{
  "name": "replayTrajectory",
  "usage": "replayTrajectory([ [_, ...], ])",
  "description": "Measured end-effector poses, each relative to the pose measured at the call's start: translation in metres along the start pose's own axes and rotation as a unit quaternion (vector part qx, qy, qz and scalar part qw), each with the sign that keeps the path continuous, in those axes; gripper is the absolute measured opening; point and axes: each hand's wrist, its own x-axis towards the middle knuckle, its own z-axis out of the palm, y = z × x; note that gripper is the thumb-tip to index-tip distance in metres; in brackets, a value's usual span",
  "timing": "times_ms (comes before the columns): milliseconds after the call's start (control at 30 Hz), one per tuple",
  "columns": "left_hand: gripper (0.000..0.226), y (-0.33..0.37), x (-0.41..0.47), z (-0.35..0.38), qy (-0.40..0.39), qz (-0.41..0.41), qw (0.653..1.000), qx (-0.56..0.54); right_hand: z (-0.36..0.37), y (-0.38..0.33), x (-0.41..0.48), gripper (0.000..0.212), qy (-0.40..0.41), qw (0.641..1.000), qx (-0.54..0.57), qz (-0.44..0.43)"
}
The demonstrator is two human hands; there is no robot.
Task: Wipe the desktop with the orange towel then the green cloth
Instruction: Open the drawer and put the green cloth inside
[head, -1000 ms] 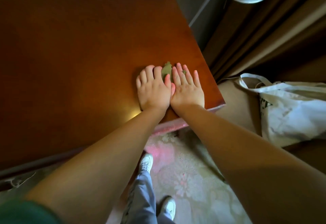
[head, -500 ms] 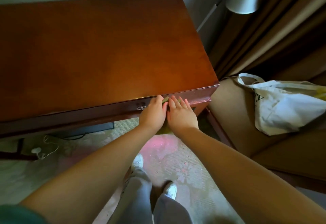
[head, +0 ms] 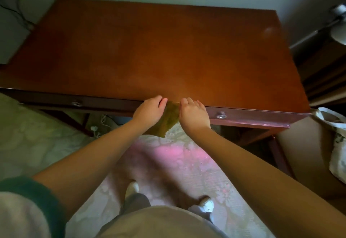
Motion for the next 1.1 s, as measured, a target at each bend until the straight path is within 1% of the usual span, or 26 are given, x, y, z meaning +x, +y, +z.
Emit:
replayTrajectory([
  [100,0.035,-0.066,0.005,-0.036,-0.011,-0.026,1.000,0.011,0.011,-0.057,0.026,0.026,-0.028,0.999,0.015,0.029],
  [167,0.039,-0.111,0.009,-0.059,-0.025,-0.051,0.998,0.021,0.018,-0.094,0.044,0.022,-0.041,0.998,0.027,0.034],
  [267,0.042,-0.179,0.014,-0.089,-0.048,-0.106,0.992,0.049,0.028,-0.145,0.069,0.029,-0.050,0.998,0.031,0.028],
  [333,0.044,-0.218,0.018,-0.104,-0.068,-0.129,0.986,0.082,0.033,-0.171,0.082,0.032,-0.056,0.998,0.025,0.027],
  [433,0.046,-0.257,0.026,-0.121,-0.108,-0.166,0.972,0.127,0.037,-0.195,0.095,0.031,-0.071,0.997,0.021,0.025],
  [533,0.047,-0.276,0.034,-0.126,-0.142,-0.186,0.955,0.181,0.041,-0.205,0.104,0.031,-0.073,0.997,0.012,0.025],
  [667,0.047,-0.288,0.037,-0.116,-0.179,-0.179,0.942,0.222,0.046,-0.207,0.108,0.032,-0.084,0.996,0.001,0.023],
  [900,0.041,-0.299,0.039,-0.109,-0.161,-0.175,0.946,0.221,0.064,-0.208,0.109,0.029,-0.108,0.994,0.005,-0.002],
  [1100,0.040,-0.301,0.021,-0.106,-0.177,-0.171,0.943,0.224,0.076,-0.216,0.111,0.034,-0.132,0.991,0.003,-0.031],
])
